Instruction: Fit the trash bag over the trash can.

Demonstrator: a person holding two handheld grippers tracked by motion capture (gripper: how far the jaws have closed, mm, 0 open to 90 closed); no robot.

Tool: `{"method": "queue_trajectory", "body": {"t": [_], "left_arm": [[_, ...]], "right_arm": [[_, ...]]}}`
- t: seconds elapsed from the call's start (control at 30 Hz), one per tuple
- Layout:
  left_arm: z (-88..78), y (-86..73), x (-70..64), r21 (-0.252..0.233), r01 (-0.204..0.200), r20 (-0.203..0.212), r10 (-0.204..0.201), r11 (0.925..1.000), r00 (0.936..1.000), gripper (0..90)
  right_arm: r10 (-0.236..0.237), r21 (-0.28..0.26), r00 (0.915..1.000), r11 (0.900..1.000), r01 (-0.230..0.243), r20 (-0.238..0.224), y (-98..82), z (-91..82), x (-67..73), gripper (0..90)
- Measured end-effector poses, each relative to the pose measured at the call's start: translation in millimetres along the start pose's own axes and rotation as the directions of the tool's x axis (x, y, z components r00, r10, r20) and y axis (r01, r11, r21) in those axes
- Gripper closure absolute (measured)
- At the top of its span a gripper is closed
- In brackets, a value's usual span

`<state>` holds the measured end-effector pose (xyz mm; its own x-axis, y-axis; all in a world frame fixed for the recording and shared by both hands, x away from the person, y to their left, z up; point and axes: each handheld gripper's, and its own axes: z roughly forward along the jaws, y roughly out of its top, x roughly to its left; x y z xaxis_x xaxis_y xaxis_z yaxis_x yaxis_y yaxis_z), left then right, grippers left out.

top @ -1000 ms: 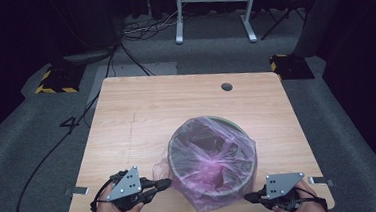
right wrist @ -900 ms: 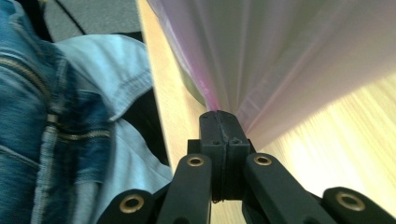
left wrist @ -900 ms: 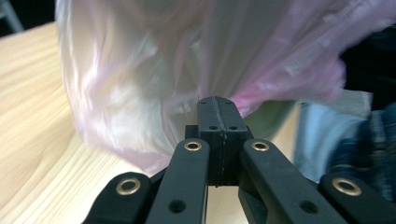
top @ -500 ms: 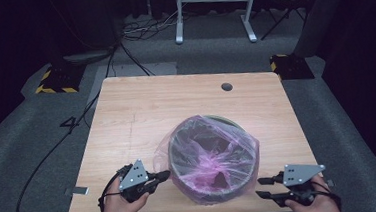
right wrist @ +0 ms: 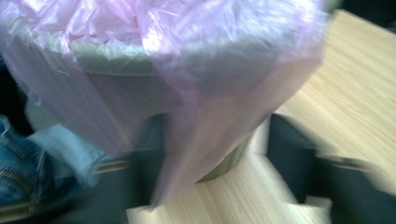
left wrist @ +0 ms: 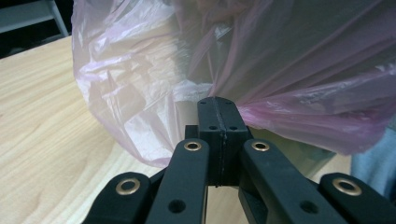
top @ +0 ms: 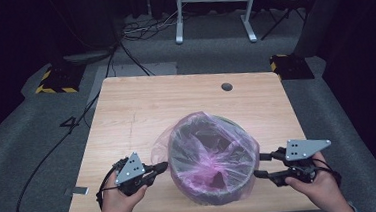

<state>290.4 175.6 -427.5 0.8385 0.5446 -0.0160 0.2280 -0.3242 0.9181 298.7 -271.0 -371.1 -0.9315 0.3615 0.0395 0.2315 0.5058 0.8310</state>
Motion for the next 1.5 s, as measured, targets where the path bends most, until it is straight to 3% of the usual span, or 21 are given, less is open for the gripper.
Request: {"method": "queue_trajectory", "body": {"t": [0.07,0.27,0.43,0.57,0.73,0.9,1.0,1.07,1.23,1.33,1.4,1.5], "left_arm": [[0.6,1.4,3.1,-0.007,0.005,-0.001,-0.005,1.0,1.0,90.0],[4.1,4.8,8.4,-0.031,0.022,0.004,-0.022,0.9993,0.9998,90.0],[16.8,1.7,15.5,0.004,0.04,-0.011,-0.04,0.9992,0.9991,90.0],[23.9,-5.4,22.7,0.026,0.071,-0.025,-0.071,0.9971,0.9972,90.0],[27.4,-18.1,28.0,0.057,0.109,-0.029,-0.107,0.9924,0.9938,90.0],[29.3,-26.6,27.7,0.068,0.124,-0.039,-0.122,0.9899,0.9918,90.0],[31.2,-22.8,27.8,0.096,0.106,-0.063,-0.1,0.9897,0.993,90.0],[33.6,-20.5,29.3,0.106,0.11,-0.067,-0.104,0.9882,0.9924,90.0],[51.3,-29.3,26.8,0.19,0.111,-0.051,-0.103,0.9754,0.9934,90.0],[54.3,-33.8,22.9,0.187,0.117,-0.04,-0.111,0.9753,0.993,90.0],[51.1,-36.3,24.2,0.186,0.13,-0.042,-0.124,0.9739,0.9914,90.0],[45.8,-41.3,26.5,0.188,0.14,-0.046,-0.134,0.9722,0.9899,90.0]], "right_arm": [[0.01,0.008,0.9997,1.0,-0.01,-0.022,2.9,1.4,-4.3,89.3],[0.08,0.014,0.9935,0.997,-0.081,0.082,2.0,6.3,-22.8,90.0],[0.131,0.105,0.981,0.984,-0.147,0.143,-20.4,26.5,-45.2,90.0],[0.22,0.145,0.9679,0.961,-0.237,0.122,-50.6,43.4,-60.6,90.0],[0.264,0.17,0.9582,0.945,-0.28,0.111,-73.0,51.0,-61.3,90.0],[0.255,0.163,0.9594,0.948,-0.273,0.12,-81.3,47.4,-54.3,90.0],[0.229,0.171,0.9627,0.952,-0.252,0.144,-76.1,45.8,-53.5,90.0],[0.22,0.148,0.9634,0.959,-0.243,0.153,-69.1,45.4,-56.1,90.0],[0.203,0.085,0.966,0.972,-0.219,0.16,-49.6,58.6,-66.6,90.0],[0.185,0.131,0.9686,0.969,-0.208,0.166,-47.7,72.2,-69.6,90.0],[0.166,0.196,0.9694,0.96,-0.201,0.181,-53.0,78.4,-69.8,90.0],[0.161,0.252,0.9677,0.945,-0.208,0.194,-66.2,76.9,-68.0,90.0]]}}
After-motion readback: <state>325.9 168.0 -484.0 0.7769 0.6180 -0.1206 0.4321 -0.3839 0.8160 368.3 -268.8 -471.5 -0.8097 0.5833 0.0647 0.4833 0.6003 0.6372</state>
